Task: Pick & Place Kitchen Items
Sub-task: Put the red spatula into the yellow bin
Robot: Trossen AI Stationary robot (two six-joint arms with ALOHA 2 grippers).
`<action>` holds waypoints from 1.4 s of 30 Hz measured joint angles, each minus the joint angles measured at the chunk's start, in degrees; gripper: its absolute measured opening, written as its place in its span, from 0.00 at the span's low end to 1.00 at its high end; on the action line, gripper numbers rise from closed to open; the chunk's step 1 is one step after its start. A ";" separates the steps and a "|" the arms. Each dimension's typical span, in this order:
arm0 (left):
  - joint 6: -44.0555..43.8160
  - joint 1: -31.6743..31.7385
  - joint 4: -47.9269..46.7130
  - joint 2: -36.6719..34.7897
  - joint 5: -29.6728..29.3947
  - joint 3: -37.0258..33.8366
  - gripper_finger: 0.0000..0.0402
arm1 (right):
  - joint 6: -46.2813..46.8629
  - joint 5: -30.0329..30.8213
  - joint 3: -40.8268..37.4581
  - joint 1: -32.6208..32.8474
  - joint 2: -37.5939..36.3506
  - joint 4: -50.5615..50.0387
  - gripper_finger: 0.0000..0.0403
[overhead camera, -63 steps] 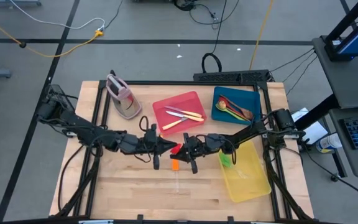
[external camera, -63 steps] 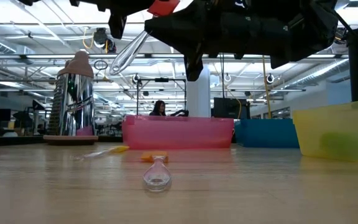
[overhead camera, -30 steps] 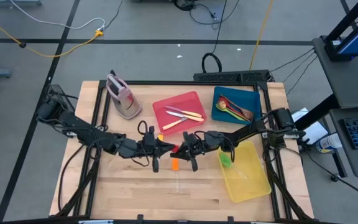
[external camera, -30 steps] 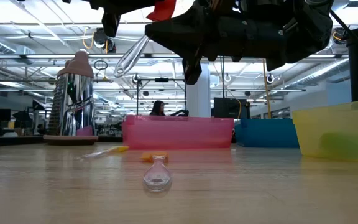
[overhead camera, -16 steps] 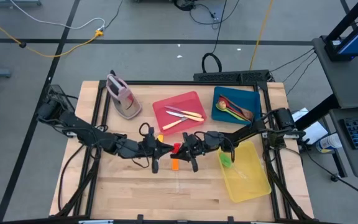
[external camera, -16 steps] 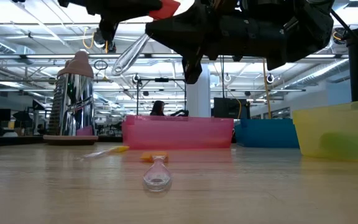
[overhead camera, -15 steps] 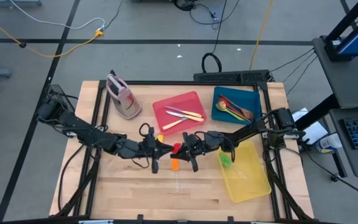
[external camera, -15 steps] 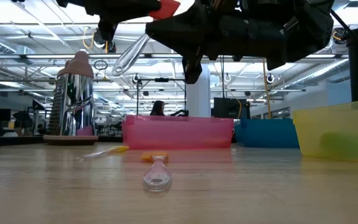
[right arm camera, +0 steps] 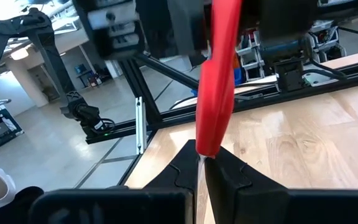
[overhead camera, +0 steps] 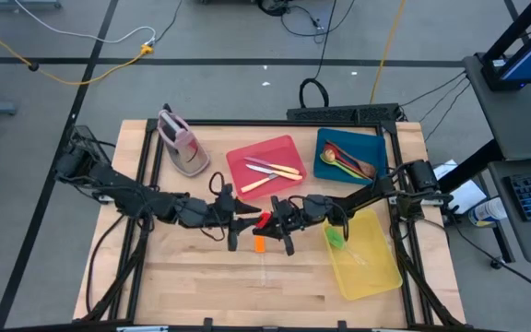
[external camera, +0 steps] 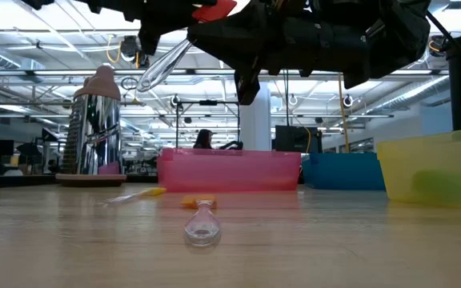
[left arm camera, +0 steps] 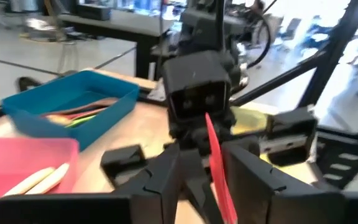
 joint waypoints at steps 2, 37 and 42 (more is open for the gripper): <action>-0.37 0.95 1.40 0.00 2.61 0.00 0.33 | 0.00 -0.02 0.00 0.04 0.00 -0.11 0.03; 0.51 4.61 9.24 4.83 6.84 0.13 0.30 | 0.33 0.45 -0.02 -0.24 0.11 0.02 0.03; 0.52 4.59 9.48 4.81 7.07 0.13 0.15 | 0.33 0.52 -0.02 -0.28 0.13 -0.02 0.03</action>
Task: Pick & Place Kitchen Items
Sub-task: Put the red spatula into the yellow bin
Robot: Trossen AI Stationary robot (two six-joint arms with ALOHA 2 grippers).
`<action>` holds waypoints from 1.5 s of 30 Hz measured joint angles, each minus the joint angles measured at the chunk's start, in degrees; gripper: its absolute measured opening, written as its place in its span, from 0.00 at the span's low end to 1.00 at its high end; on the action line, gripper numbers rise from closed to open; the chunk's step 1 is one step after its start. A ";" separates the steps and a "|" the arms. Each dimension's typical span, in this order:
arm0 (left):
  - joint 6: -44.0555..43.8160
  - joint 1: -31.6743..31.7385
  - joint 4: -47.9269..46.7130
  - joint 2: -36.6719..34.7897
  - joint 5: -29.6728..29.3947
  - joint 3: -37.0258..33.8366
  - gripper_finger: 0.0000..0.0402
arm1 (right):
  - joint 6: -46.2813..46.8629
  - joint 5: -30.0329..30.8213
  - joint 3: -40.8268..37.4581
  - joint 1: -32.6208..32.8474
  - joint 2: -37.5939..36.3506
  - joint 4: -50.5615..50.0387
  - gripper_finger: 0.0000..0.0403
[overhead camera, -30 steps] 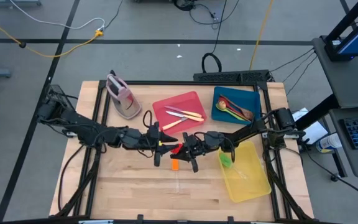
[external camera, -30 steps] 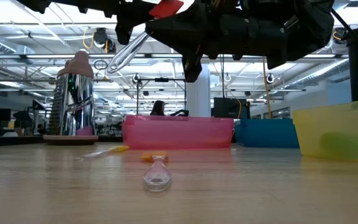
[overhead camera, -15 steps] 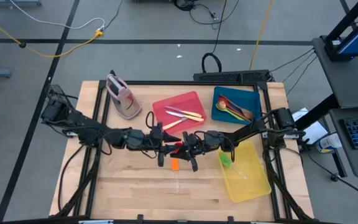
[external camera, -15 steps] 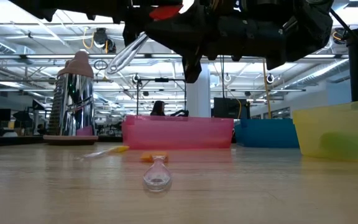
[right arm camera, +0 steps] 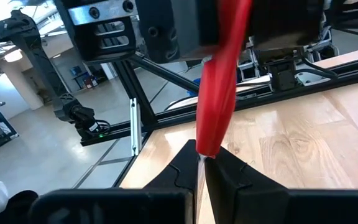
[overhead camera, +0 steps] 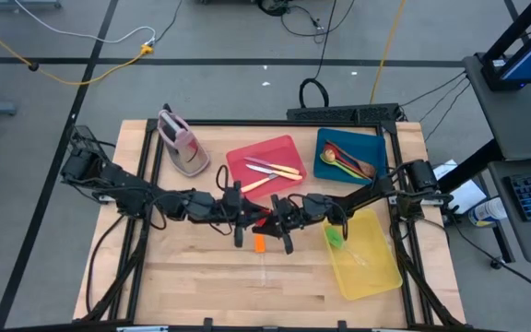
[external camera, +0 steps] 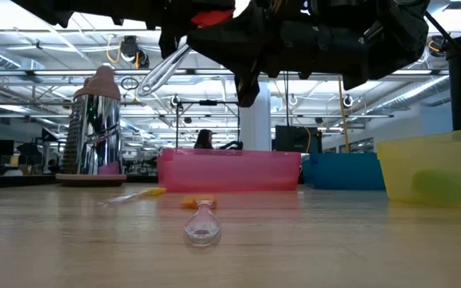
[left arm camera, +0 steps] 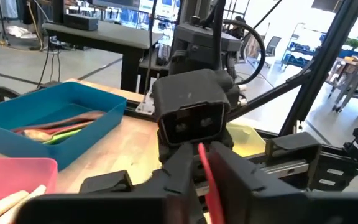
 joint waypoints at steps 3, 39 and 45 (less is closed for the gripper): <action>-0.07 -0.02 -0.04 0.00 0.18 0.00 0.03 | 0.03 0.16 0.00 -0.02 0.02 -0.03 0.03; -3.43 -3.85 -9.49 -0.15 -3.72 0.13 0.01 | 1.18 -0.43 -0.11 -0.20 -0.15 -0.58 0.03; -4.11 -4.26 -9.66 -0.15 -3.74 0.09 0.01 | 1.02 -0.48 -0.11 -0.34 -0.24 -0.79 0.03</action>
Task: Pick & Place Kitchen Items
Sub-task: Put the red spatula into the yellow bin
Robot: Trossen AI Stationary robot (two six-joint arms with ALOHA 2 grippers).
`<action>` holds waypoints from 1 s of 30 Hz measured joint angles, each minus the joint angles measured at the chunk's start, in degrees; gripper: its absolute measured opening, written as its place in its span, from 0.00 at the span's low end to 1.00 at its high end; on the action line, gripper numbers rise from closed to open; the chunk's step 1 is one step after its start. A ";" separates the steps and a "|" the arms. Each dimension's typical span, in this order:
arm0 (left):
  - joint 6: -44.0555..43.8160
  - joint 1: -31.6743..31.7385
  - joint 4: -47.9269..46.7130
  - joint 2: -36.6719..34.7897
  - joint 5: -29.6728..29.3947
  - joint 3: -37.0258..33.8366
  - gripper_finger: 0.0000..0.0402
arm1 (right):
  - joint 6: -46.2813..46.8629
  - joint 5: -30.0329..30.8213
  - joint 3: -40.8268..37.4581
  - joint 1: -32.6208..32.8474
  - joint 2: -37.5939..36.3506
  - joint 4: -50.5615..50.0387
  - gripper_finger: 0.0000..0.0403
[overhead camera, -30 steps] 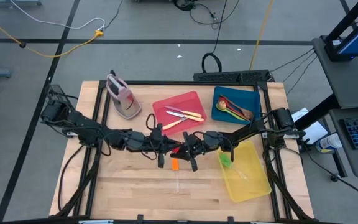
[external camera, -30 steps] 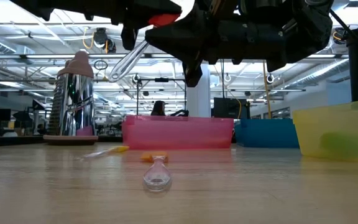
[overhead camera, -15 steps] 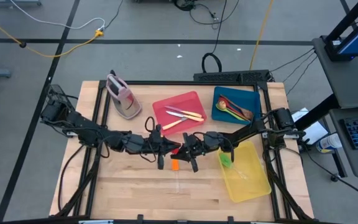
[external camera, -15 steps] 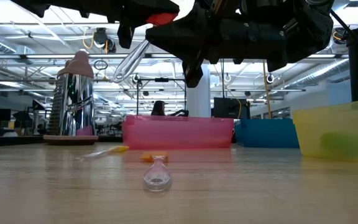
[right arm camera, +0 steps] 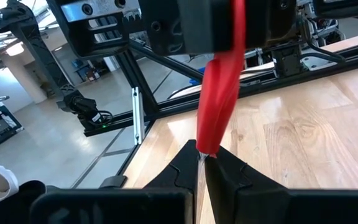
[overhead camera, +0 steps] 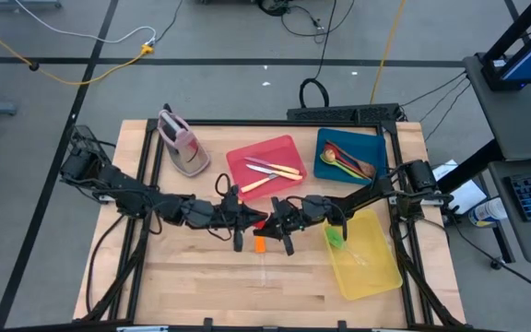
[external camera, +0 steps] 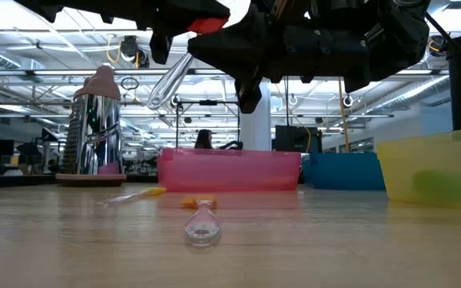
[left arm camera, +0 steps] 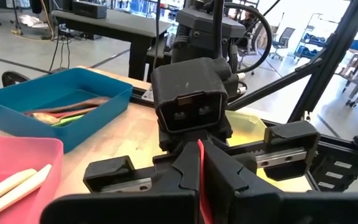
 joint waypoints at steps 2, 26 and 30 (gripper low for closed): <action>-0.22 -0.23 0.00 0.02 -0.22 0.00 0.01 | 0.00 0.00 0.00 -0.04 0.00 -0.04 0.03; -2.05 -1.08 -1.79 0.07 -2.64 -0.07 0.03 | 0.02 0.18 0.00 -0.12 0.00 -0.44 0.03; -1.16 -1.14 -1.92 0.09 -2.51 -0.13 0.08 | 0.00 0.30 0.00 -0.16 -0.09 -0.62 0.03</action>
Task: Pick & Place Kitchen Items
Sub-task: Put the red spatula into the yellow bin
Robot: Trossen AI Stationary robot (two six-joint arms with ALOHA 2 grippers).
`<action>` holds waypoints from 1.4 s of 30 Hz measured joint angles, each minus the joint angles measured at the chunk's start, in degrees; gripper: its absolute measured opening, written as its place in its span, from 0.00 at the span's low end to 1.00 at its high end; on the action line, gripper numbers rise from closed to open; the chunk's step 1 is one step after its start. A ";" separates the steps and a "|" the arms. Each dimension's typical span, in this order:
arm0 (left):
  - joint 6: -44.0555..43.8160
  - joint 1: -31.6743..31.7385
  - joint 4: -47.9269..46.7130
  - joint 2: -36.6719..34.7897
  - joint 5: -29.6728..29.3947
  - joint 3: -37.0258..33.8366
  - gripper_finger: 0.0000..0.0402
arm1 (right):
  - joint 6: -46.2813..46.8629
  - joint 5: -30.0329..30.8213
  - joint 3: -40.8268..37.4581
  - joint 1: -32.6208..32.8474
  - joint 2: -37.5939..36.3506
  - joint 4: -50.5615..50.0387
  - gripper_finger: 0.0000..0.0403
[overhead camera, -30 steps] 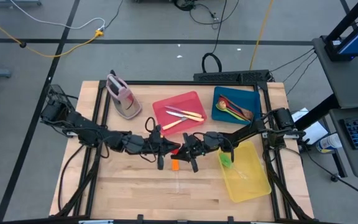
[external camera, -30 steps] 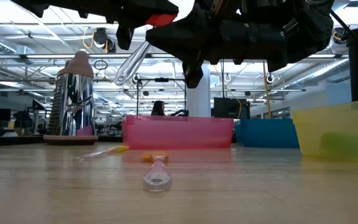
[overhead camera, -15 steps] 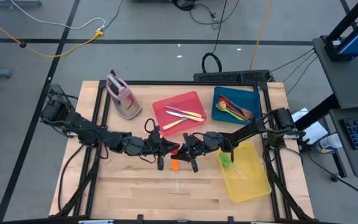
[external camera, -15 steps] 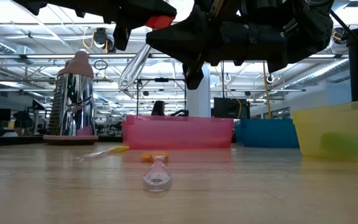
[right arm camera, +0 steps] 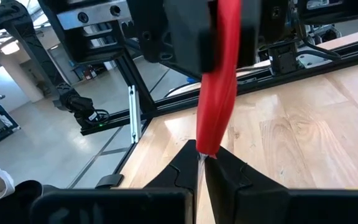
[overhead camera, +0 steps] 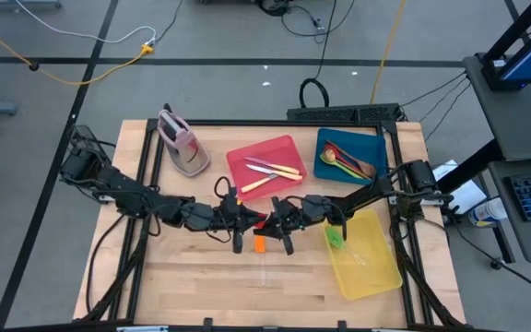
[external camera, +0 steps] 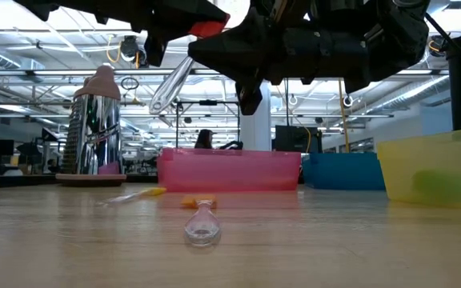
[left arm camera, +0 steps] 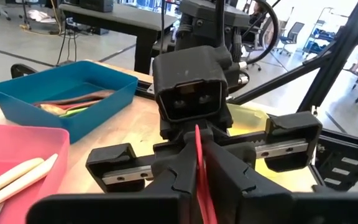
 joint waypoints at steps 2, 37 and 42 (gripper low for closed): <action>0.02 -0.01 -0.06 0.01 0.01 0.00 0.10 | 0.02 0.04 0.00 -0.02 -0.02 -0.23 0.03; 2.41 -2.22 -0.23 0.07 -7.96 -0.02 0.32 | 4.51 -4.62 0.13 2.01 -0.33 -10.53 0.03; 2.08 -2.19 -0.26 0.04 -8.09 0.02 0.32 | 5.40 -4.81 0.06 3.95 -3.59 -16.19 0.03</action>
